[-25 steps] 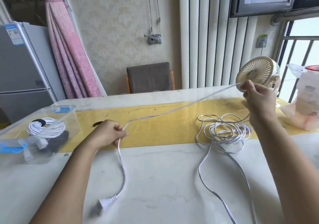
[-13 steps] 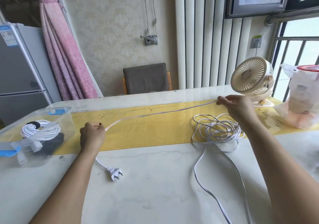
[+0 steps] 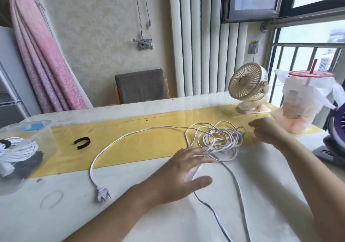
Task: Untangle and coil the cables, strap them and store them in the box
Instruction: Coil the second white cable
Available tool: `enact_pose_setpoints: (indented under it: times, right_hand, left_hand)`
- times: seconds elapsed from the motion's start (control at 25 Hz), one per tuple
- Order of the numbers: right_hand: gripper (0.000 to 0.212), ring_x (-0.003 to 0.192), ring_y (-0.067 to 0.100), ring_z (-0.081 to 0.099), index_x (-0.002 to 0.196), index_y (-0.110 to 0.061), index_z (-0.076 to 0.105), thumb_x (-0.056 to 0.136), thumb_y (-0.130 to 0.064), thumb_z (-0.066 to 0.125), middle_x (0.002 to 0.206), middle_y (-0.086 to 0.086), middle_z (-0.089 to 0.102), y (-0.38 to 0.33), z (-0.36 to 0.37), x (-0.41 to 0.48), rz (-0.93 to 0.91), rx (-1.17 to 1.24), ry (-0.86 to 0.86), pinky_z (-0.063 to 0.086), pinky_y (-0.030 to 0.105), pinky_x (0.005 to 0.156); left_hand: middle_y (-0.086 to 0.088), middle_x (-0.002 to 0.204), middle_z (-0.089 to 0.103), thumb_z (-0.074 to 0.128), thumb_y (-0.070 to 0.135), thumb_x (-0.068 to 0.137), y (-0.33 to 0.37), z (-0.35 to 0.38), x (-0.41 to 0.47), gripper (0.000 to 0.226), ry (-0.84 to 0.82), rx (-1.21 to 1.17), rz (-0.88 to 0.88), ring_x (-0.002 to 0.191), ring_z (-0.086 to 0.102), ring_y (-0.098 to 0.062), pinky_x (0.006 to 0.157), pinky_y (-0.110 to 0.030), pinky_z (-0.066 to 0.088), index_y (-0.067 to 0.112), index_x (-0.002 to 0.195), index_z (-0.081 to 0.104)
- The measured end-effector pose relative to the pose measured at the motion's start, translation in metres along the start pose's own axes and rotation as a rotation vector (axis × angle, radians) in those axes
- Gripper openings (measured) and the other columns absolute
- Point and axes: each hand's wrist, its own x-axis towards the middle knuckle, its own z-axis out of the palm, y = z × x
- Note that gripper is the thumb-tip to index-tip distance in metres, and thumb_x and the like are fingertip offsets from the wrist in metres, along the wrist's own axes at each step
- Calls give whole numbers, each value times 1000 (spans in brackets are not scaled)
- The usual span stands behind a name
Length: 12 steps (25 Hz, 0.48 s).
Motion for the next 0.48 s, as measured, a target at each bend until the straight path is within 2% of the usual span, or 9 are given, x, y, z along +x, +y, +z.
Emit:
enact_pose_setpoints:
  times: [0.08, 0.12, 0.2, 0.28, 0.32, 0.4, 0.48]
  right_hand:
    - [21, 84, 30, 60, 98, -3, 71, 83, -3, 56, 95, 17, 68, 2, 10, -4, 3, -9, -65, 42, 27, 58]
    - [14, 77, 26, 59, 91, -9, 72, 85, -10, 59, 87, 13, 68, 1, 14, -7, -28, 100, -86, 42, 25, 57]
    - [11, 77, 21, 61, 94, -20, 71, 86, -21, 63, 88, 5, 69, 1, 22, -6, -123, 397, -152, 49, 28, 68]
    - [18, 79, 18, 61, 103, -24, 67, 86, -22, 65, 91, 2, 69, -2, 27, -7, -209, 513, -224, 49, 29, 74]
    - [21, 77, 14, 58, 105, -24, 65, 85, -19, 66, 92, 2, 68, -4, 29, -8, -244, 486, -243, 48, 24, 70]
    - [19, 66, 6, 54, 92, -24, 61, 80, -12, 69, 82, -2, 64, -10, 31, -10, -288, 339, -201, 41, 10, 56]
    - [18, 58, 5, 52, 78, -25, 59, 77, -10, 69, 72, -6, 60, -16, 33, -13, -317, 193, -105, 40, 11, 49]
  left_hand:
    - [25, 142, 32, 47, 57, 87, -2, 8, 0, 44, -64, 94, 16, 135, 19, 8, 108, -9, 3, 35, 125, 52]
    - [18, 138, 42, 50, 50, 89, -3, 7, 0, 34, -53, 102, -11, 130, 30, 3, 107, -11, 11, 29, 114, 57]
    - [6, 119, 56, 54, 37, 87, -14, 0, -1, 16, 13, 89, -126, 114, 44, -8, 99, -19, 28, 21, 89, 55]
    - [4, 103, 59, 51, 37, 81, -32, -14, -4, 14, 70, 185, -257, 106, 48, -13, 96, -24, 34, 24, 78, 51]
    - [5, 97, 58, 53, 36, 81, -44, -23, -5, 13, 95, 248, -333, 105, 48, -13, 94, -24, 36, 24, 76, 51]
    - [6, 92, 57, 61, 30, 80, -63, -43, -12, 12, 183, 319, -539, 103, 48, -14, 86, -23, 38, 25, 72, 53]
    - [3, 95, 60, 63, 19, 78, -77, -60, -22, 10, 298, 411, -728, 101, 50, -16, 80, -24, 39, 24, 72, 57]
